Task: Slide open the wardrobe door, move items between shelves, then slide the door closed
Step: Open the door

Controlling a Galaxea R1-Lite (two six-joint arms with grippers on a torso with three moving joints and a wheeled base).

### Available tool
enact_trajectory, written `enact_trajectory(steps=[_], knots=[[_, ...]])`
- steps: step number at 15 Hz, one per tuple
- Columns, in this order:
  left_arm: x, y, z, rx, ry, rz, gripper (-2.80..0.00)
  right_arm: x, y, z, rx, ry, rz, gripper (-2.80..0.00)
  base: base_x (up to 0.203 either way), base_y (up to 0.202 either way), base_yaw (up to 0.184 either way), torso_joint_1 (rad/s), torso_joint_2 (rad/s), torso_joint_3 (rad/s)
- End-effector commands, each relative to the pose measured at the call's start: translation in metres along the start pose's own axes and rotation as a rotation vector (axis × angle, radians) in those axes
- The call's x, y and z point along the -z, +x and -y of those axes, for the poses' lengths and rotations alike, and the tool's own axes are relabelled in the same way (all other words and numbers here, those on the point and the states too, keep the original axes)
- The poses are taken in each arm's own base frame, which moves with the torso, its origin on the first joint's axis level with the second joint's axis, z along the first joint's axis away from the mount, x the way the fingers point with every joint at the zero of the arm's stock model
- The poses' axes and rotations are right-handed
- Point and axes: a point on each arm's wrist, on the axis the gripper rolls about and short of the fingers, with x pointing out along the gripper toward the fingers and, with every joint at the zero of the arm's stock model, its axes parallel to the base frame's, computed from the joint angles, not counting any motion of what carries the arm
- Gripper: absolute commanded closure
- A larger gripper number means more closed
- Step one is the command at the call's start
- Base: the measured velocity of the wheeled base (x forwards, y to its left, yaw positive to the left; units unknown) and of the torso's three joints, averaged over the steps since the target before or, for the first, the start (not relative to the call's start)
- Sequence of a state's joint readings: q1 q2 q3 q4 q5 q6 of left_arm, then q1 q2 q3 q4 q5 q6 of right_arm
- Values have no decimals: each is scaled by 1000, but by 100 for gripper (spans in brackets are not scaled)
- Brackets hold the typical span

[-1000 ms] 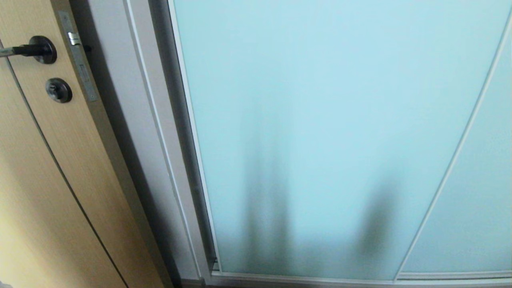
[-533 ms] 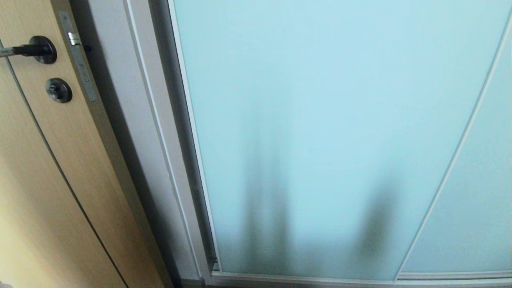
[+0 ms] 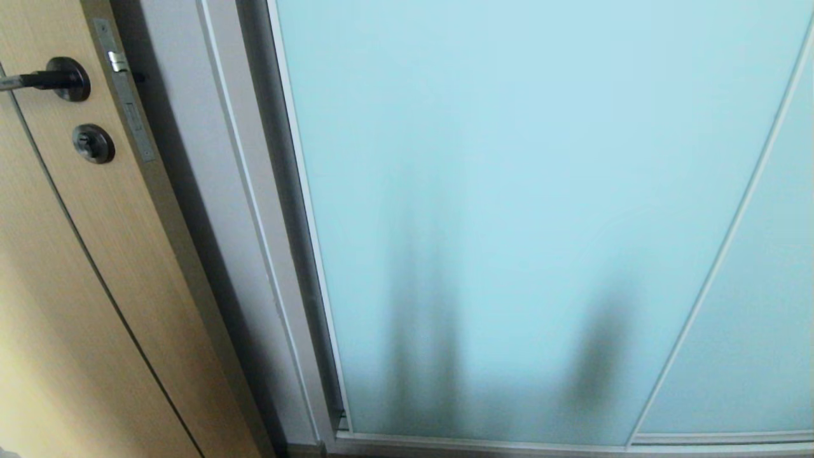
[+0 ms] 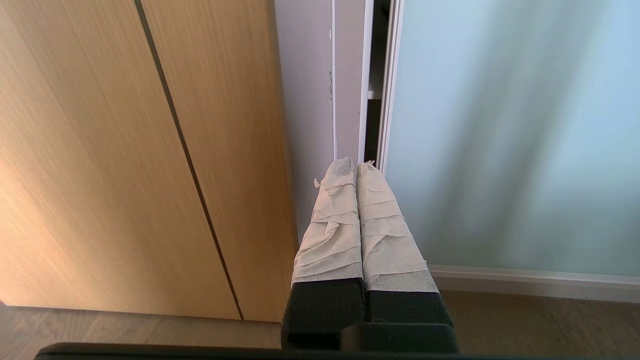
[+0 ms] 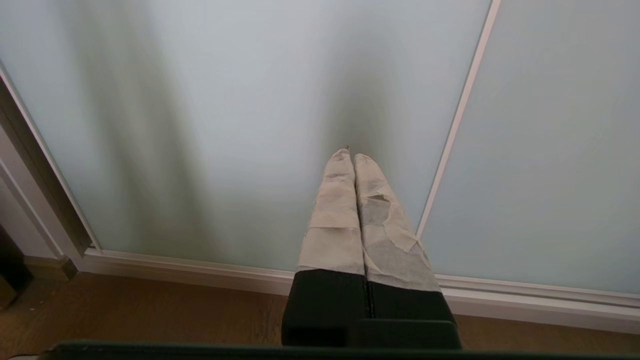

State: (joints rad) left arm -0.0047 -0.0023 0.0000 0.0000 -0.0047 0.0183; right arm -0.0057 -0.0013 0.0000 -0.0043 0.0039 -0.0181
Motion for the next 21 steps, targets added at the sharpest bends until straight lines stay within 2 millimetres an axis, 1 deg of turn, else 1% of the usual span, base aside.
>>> enact_trajectory(steps=[1, 21], knots=[[0, 0, 0, 0, 0, -3, 0, 0, 0, 0, 0, 0, -2, 0, 0, 0, 0, 0, 0, 0], [0, 0, 0, -6, -1, -4, 0, 0, 0, 0, 0, 0, -2, 0, 0, 0, 0, 0, 0, 0]])
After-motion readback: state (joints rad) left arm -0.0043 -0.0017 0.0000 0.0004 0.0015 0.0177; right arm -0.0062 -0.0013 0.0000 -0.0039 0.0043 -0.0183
